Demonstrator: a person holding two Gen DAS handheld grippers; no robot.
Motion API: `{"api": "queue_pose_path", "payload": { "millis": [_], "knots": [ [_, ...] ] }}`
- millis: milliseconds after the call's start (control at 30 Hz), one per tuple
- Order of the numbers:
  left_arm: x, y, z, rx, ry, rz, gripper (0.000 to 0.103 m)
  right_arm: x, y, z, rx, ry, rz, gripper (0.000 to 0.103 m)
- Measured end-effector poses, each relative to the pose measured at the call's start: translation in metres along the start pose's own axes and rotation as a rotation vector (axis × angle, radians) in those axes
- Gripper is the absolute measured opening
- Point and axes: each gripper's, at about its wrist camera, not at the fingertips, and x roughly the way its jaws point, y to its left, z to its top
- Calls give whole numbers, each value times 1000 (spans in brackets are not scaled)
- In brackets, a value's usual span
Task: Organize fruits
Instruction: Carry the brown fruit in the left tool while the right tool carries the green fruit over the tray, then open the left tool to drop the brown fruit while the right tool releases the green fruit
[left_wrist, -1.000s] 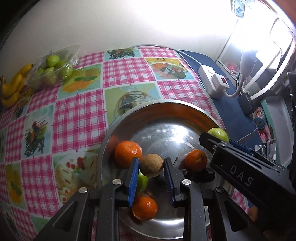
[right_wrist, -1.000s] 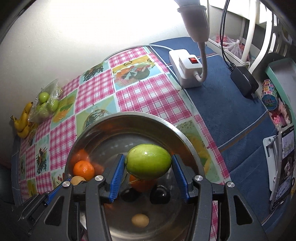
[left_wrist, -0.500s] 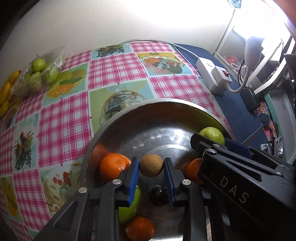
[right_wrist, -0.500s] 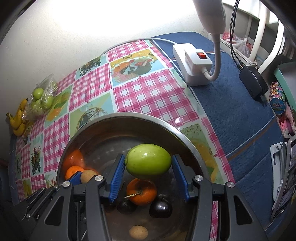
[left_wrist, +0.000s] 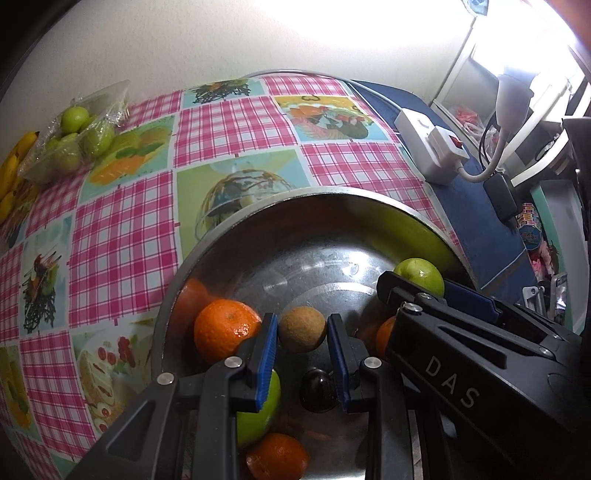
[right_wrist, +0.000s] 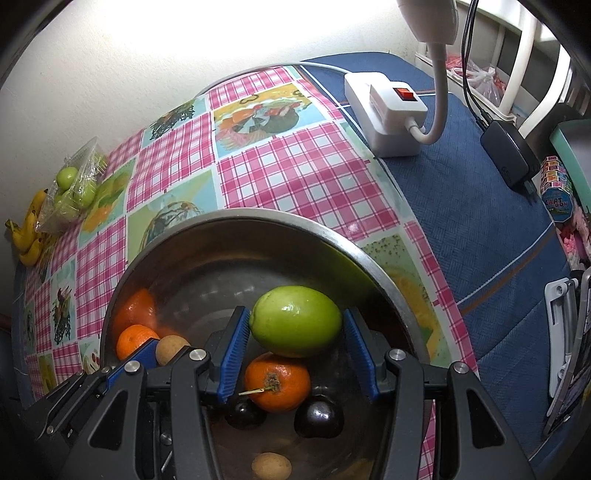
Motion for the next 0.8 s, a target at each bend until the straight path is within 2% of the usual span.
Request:
{"api": "queue_pose_path", "payload": {
  "millis": [267,533,800],
  "knots": [
    [-7,0,-3,0,-3,-3,33,-4,2,0,-5,-9,-2,56],
    [-26,0,-5,-2,-22,-28,53,-21,2,0,-10,-41,-1,57],
    [-45,15,-9,-38,-39,0,60,-38,7,-7,-18,-71,-1,57]
  ]
}}
